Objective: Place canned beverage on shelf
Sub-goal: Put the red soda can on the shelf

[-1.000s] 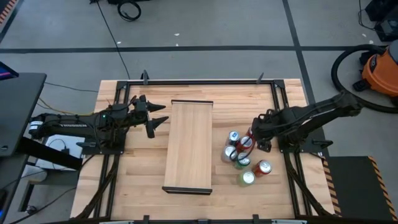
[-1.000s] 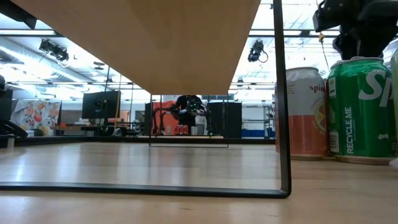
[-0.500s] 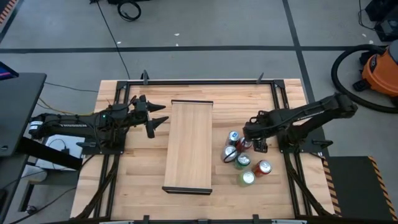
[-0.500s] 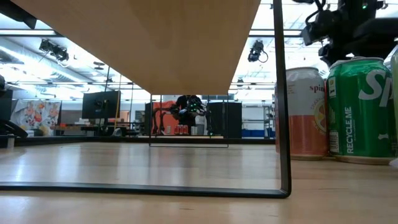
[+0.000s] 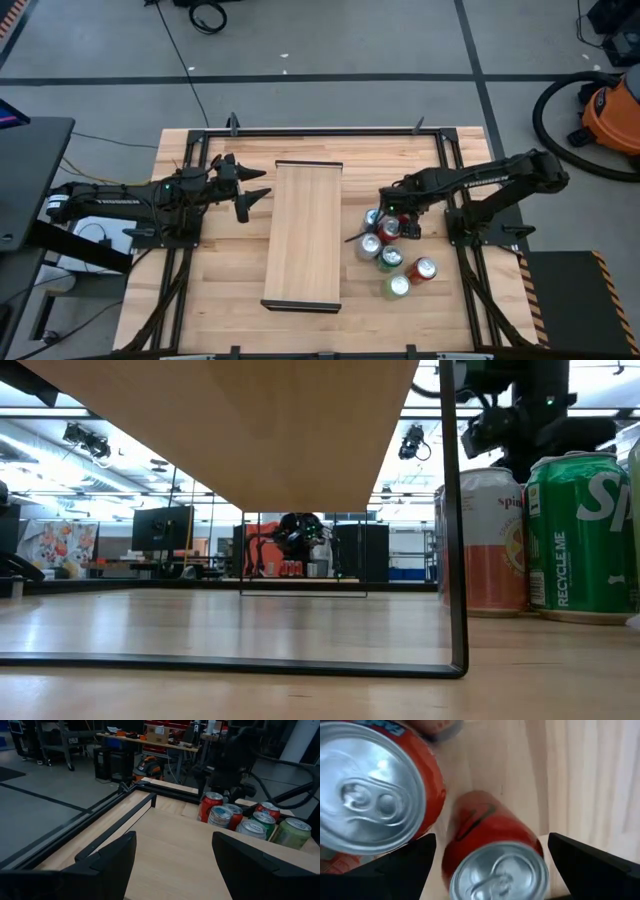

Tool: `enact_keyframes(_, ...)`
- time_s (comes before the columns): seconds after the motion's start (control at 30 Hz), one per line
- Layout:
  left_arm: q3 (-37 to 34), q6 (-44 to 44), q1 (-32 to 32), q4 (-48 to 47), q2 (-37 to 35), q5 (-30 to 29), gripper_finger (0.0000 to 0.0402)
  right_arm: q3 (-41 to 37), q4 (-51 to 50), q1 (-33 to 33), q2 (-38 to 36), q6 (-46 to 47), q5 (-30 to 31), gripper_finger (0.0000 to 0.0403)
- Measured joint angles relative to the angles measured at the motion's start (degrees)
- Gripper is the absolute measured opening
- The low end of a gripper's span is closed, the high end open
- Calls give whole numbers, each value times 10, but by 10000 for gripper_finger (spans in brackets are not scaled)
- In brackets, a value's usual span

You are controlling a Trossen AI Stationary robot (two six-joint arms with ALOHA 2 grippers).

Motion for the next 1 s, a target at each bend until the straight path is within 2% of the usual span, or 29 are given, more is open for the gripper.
enact_keyframes(0.2,0,0,0,-1,0,0,272,-32,32,-20,0,-39,-29,385)
enact_keyframes(0.57,0,3,0,0,0,0,272,-39,33,-21,-1,-72,-27,323)
enact_keyframes(0.8,0,3,0,7,0,0,272,-22,20,-21,-1,-83,-24,326)
enact_keyframes(1.0,0,3,0,30,0,11,272,20,-22,-22,-1,-101,4,326)
